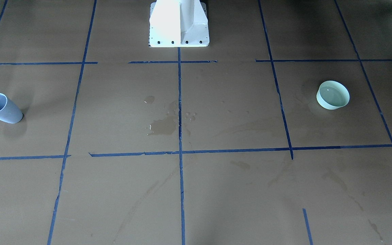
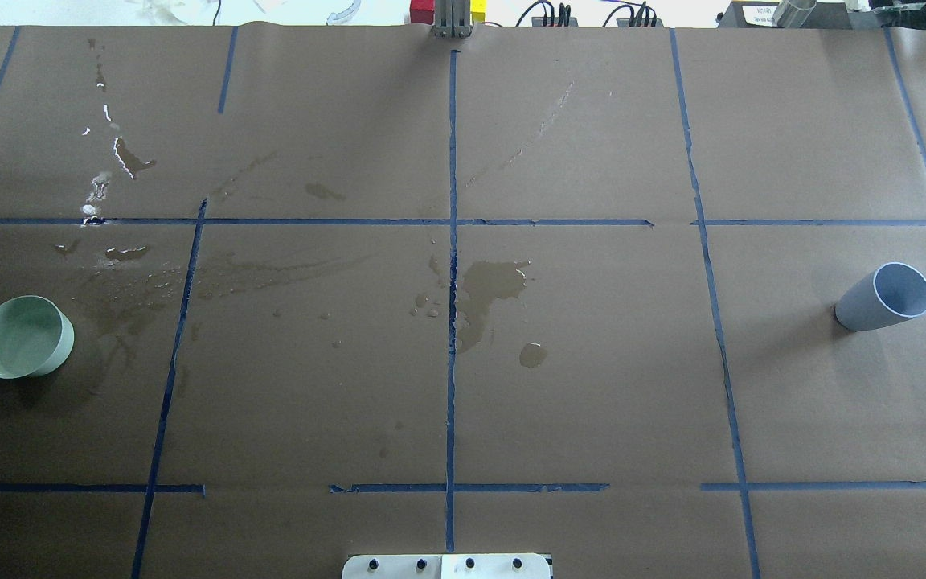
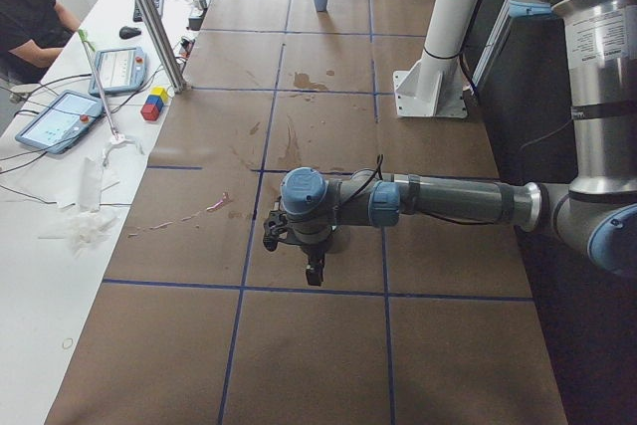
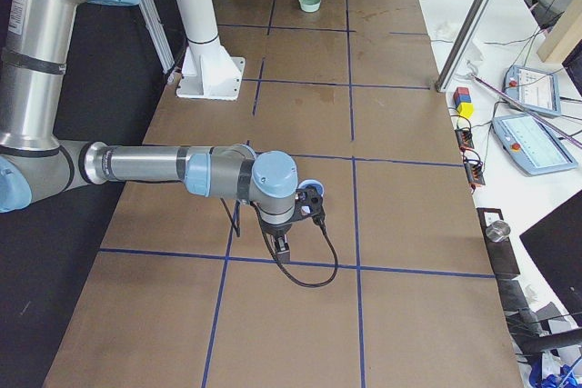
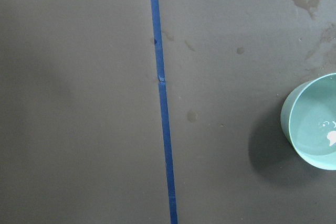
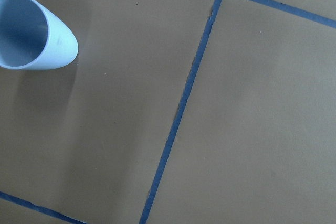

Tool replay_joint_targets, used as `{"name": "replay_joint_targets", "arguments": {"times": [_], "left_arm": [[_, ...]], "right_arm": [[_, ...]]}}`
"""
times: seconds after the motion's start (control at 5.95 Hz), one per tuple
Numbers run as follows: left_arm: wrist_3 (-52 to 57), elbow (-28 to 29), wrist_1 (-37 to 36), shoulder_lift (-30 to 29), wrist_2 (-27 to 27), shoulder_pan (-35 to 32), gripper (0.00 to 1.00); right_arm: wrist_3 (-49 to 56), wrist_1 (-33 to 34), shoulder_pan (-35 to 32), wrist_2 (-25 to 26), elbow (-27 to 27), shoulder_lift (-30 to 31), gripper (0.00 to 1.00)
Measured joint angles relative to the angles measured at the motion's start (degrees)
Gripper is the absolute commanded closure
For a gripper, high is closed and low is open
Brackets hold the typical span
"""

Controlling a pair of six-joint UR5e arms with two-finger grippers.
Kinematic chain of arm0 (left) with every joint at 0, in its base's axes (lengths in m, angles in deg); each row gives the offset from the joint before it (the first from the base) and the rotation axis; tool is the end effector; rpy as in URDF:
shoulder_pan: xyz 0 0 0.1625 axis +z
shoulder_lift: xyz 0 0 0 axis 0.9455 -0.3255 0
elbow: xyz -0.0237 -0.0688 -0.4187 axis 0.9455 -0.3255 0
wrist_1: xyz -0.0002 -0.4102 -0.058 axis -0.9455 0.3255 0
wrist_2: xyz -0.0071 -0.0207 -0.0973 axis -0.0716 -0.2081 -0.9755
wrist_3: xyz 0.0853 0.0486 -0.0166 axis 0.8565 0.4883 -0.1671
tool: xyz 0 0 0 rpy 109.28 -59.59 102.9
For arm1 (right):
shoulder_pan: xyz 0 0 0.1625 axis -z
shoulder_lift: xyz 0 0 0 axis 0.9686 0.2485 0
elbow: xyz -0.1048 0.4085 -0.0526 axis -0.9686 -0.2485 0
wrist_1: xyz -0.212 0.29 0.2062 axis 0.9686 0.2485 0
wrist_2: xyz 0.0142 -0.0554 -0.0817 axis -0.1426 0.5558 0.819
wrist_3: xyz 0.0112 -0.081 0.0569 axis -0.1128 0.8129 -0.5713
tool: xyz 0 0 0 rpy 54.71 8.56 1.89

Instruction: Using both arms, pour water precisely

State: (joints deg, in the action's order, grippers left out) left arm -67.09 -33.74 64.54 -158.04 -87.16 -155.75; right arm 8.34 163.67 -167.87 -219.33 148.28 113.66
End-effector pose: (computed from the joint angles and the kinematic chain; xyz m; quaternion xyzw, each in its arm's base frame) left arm -0.0241 -0.4049 0.6259 -0.0180 0.3948 0.0570 0.9168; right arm 0.0776 -0.3623 0.6278 0.0496 -0.3778 -0.1493 0.9124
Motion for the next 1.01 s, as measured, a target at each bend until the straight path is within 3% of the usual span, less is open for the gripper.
{"name": "replay_joint_targets", "arguments": {"times": [1.01], "left_arm": [[-0.08,0.46,3.6,0.08,-0.42,0.69,0.0]], "right_arm": [[-0.13,0.12,0.32,-0.62,-0.06,0.15,0.0]]}}
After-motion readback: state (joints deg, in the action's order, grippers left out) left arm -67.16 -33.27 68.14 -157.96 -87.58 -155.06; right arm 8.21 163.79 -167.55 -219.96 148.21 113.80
